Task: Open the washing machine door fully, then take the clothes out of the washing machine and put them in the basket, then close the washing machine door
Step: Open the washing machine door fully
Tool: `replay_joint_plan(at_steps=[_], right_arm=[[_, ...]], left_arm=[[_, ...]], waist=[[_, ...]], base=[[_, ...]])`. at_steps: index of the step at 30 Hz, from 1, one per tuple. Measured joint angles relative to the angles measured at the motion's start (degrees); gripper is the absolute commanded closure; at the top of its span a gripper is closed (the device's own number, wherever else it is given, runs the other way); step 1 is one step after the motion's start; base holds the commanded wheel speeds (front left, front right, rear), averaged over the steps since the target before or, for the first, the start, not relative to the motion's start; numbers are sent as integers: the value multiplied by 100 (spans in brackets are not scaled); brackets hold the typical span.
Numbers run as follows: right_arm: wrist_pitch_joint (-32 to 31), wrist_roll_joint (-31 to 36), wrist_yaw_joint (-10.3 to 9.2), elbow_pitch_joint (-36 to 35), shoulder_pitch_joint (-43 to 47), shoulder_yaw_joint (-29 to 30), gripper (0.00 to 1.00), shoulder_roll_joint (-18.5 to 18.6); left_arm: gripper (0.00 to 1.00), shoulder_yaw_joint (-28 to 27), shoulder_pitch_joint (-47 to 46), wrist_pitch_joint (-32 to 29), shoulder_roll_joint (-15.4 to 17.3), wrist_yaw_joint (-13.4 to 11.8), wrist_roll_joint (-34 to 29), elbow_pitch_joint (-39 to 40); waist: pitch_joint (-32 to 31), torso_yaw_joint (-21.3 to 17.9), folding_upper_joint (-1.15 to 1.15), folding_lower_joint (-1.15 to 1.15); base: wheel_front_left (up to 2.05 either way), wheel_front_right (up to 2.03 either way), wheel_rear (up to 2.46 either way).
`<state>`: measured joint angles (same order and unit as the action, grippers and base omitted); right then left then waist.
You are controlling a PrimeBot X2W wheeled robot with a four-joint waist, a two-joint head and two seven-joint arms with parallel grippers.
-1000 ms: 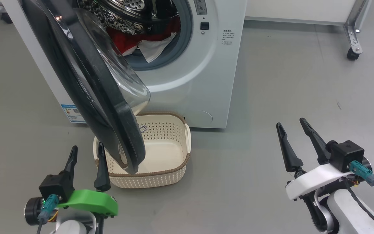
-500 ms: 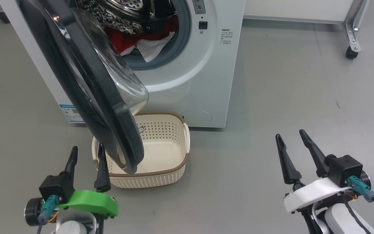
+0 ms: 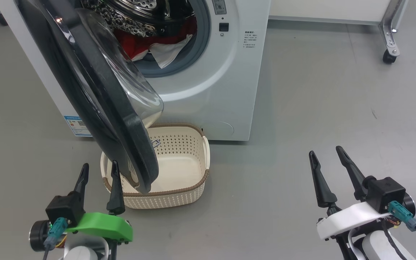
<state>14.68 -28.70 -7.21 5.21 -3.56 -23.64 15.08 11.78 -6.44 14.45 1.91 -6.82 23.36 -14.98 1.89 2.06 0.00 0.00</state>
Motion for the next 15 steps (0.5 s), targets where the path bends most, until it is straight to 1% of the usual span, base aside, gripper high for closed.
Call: replay_joint_plan(at_steps=[15], right_arm=[[0,114,0,-35,181,92,0,-87]], left_arm=[[0,91,4,0,0,0,0,-48]], waist=[[-13,-22,0,0]], base=[[0,0,0]])
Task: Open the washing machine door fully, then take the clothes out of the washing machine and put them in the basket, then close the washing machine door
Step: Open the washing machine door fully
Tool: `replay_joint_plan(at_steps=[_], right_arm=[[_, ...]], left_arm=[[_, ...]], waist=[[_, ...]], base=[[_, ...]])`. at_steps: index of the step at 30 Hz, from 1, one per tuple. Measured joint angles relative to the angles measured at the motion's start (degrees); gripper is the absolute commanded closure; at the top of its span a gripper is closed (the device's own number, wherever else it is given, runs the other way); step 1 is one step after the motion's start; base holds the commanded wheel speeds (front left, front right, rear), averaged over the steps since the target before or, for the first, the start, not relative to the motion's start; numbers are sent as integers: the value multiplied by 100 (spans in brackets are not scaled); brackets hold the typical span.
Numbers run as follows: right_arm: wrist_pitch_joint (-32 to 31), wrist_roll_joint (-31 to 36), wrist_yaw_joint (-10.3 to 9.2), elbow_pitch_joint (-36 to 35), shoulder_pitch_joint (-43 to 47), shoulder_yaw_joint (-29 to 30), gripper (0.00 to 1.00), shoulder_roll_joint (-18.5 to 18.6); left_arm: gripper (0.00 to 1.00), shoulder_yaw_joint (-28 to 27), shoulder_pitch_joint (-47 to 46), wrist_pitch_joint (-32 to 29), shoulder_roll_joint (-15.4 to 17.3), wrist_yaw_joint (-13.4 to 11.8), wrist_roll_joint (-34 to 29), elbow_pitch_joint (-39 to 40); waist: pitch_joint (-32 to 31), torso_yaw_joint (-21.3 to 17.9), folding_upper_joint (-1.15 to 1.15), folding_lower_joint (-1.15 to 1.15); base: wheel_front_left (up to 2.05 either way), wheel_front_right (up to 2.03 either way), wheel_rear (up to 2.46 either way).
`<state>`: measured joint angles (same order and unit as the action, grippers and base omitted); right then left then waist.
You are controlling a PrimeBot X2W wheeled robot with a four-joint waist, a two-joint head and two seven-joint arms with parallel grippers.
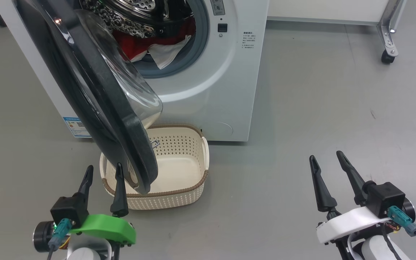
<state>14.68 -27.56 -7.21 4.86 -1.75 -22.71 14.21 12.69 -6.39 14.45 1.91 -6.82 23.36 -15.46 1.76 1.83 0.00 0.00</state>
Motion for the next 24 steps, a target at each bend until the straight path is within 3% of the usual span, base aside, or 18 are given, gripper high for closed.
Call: replay_joint_plan(at_steps=[24], right_arm=[[0,149,5,-34,89,233,0,-113]], left_arm=[[0,93,25,0,1,-1,1,-70]], waist=[[-13,-10,0,0]], base=[[0,0,0]])
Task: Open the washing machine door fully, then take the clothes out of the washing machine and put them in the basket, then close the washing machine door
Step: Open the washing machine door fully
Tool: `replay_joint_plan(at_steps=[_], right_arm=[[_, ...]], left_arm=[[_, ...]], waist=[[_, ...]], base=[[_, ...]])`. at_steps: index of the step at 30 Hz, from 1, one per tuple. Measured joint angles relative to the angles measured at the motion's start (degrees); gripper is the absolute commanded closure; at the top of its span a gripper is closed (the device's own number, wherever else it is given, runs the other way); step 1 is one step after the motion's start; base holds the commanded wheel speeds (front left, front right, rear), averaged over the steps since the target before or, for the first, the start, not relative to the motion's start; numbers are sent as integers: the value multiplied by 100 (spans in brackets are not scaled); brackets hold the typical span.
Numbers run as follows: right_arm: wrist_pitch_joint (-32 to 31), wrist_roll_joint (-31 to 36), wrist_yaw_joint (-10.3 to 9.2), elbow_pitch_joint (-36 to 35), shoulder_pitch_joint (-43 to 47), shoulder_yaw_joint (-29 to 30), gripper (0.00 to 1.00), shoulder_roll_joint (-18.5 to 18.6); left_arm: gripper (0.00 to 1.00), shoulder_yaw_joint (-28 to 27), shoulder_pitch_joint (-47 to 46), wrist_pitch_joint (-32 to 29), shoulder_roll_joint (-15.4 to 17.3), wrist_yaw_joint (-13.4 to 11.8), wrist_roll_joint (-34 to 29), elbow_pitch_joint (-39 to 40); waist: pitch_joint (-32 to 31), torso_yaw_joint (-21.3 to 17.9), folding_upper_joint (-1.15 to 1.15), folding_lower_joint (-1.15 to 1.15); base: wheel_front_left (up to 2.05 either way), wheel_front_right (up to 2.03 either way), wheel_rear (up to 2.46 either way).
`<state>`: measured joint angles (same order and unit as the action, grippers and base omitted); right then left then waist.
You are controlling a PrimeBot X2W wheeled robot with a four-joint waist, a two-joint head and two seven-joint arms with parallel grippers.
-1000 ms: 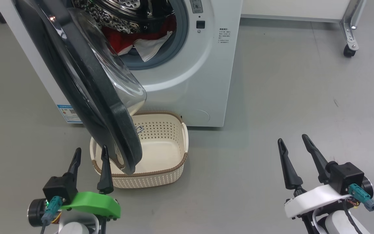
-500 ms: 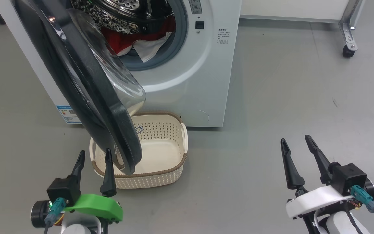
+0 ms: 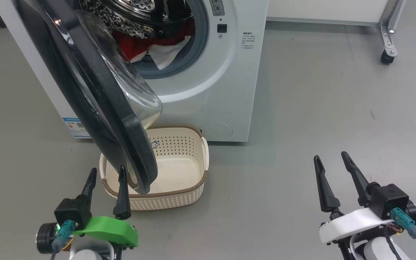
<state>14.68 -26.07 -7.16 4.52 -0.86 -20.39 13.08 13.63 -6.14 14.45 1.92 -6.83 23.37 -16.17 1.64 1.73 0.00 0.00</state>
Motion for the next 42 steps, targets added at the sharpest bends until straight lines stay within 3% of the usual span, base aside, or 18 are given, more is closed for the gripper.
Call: replay_joint_plan(at_steps=[14,15,16,17,31,42], right_arm=[[0,82,54,0,21,71,0,-52],[0,100,55,1,21,78,0,-53],[0,101,55,1,21,86,0,-54],[0,101,56,1,21,94,0,-55],[0,129,121,46,21,145,0,-112],[0,177,158,111,63,156,0,-229]], left_arm=[[0,26,3,-1,0,1,1,-46],[4,44,3,0,1,1,9,-47],[63,74,3,0,2,0,18,-49],[99,109,3,0,3,0,26,-56],[100,137,3,-1,3,1,22,-140],[100,-383,-88,-1,76,0,-152,270]], waist=[[22,13,0,0],[23,13,0,0],[24,13,0,0],[24,13,0,0],[-14,16,0,0],[-112,21,0,0]], base=[[0,0,0],[0,0,0],[0,0,0],[0,0,0],[0,0,0],[0,0,0]])
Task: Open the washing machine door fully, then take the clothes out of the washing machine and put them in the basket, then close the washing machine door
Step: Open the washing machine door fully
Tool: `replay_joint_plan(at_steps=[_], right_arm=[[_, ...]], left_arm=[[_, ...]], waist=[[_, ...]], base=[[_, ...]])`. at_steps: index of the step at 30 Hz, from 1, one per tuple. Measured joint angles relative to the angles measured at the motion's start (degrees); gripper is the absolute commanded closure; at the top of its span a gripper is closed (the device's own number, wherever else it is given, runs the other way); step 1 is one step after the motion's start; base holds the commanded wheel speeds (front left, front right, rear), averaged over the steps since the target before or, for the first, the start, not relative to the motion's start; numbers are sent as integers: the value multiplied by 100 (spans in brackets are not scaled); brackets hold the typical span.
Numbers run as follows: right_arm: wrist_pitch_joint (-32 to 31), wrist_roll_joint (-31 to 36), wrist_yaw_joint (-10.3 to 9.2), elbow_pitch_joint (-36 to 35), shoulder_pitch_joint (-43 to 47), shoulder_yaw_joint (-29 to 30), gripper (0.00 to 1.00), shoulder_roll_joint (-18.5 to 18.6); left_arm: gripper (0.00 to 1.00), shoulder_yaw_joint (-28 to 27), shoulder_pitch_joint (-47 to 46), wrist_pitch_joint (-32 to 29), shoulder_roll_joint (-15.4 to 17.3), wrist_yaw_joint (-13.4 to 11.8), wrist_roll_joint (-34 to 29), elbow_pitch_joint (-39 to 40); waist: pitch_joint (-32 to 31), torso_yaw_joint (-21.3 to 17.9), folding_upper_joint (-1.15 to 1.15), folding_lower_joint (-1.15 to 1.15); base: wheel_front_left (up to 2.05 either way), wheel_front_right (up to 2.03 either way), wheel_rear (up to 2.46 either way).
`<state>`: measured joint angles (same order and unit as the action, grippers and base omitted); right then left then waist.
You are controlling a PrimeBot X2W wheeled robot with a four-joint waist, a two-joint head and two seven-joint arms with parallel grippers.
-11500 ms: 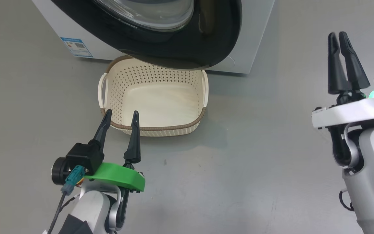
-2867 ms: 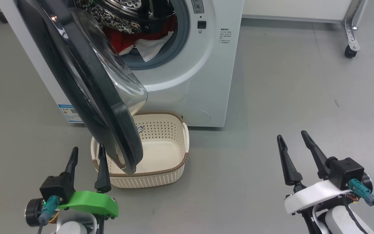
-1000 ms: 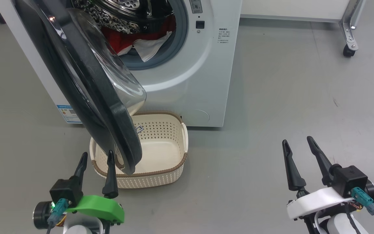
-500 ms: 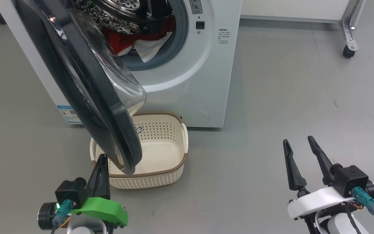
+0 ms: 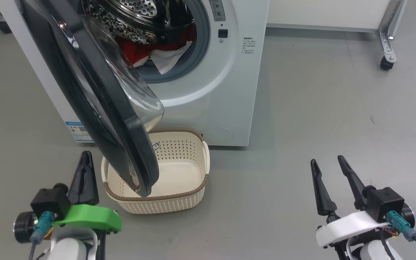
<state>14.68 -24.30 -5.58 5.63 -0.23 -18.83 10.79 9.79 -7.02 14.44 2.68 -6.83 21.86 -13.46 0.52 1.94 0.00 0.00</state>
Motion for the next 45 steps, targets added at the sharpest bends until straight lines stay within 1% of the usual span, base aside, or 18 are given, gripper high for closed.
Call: replay_joint_plan(at_steps=[5,11,16,21,27,31,34,36,45], right_arm=[[0,26,23,21,47,3,0,-25],[0,34,46,42,53,5,0,-69],[0,64,48,52,55,23,0,-133],[0,79,91,53,56,62,0,-135],[0,88,98,57,59,109,0,-147],[0,129,99,58,62,115,0,-183],[0,133,108,62,65,121,0,-203],[0,176,147,66,66,120,0,-232],[0,233,200,82,67,115,0,-290]], left_arm=[[100,-216,-363,1,43,0,-33,443],[100,-236,-781,26,182,1,-287,843],[100,-254,-1178,27,193,1,-355,1218],[100,-211,-1428,29,215,8,-393,1407],[100,75,-1669,3,241,67,-573,1507],[100,371,-1730,-236,252,183,-689,1503],[100,677,-1728,-504,234,320,-701,1321],[100,887,-1690,-739,216,412,-700,1104],[100,1260,-1291,-1220,133,520,-571,584]], waist=[[-32,-7,0,0],[-46,-27,0,0],[-53,-64,0,0],[-60,-99,0,0],[-62,-148,0,0],[-40,-185,0,0],[-28,-208,0,0],[-15,-230,0,0],[44,-313,0,0]], base=[[0,0,0],[0,0,0],[0,0,0],[0,0,0],[0,0,0],[0,0,0],[0,0,0],[0,0,0],[0,0,0]])
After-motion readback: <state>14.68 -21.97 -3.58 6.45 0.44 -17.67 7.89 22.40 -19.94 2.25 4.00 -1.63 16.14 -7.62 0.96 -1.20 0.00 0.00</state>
